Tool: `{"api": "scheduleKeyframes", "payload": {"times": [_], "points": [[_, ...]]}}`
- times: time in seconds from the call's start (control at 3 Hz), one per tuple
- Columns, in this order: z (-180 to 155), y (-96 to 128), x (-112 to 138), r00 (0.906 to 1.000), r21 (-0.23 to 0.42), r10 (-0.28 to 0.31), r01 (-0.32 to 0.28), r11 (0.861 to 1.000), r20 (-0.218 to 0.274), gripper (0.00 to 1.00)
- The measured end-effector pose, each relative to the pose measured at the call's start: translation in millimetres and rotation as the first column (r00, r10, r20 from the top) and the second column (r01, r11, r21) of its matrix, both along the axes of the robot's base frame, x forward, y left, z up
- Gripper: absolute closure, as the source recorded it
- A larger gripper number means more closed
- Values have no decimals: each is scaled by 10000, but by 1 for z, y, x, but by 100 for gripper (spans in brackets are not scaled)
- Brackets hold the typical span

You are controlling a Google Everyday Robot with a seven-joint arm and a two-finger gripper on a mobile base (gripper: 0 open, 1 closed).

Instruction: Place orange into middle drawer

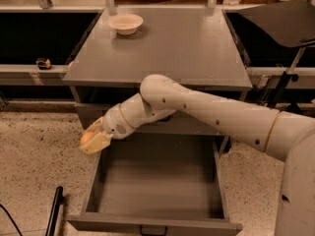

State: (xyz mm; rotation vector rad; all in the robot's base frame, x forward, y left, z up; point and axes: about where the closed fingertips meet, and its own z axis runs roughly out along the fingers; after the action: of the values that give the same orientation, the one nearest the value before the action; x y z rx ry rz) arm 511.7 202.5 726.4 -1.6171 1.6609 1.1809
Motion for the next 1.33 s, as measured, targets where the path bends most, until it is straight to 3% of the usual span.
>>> {"api": "scheduleKeyframes", "payload": {"times": [0.33,0.67,1.0,1.33], "points": [[-5,-4,-31,9950,-237,988,-984,9949,169,100],[-24,0,-28,9951,-262,981,-984,9948,-139,100],[-64,-3,-27,9992,-144,348,-345,9993,214,100],[-124,-23,-34,9962,-138,-702,710,9974,508,100]]}}
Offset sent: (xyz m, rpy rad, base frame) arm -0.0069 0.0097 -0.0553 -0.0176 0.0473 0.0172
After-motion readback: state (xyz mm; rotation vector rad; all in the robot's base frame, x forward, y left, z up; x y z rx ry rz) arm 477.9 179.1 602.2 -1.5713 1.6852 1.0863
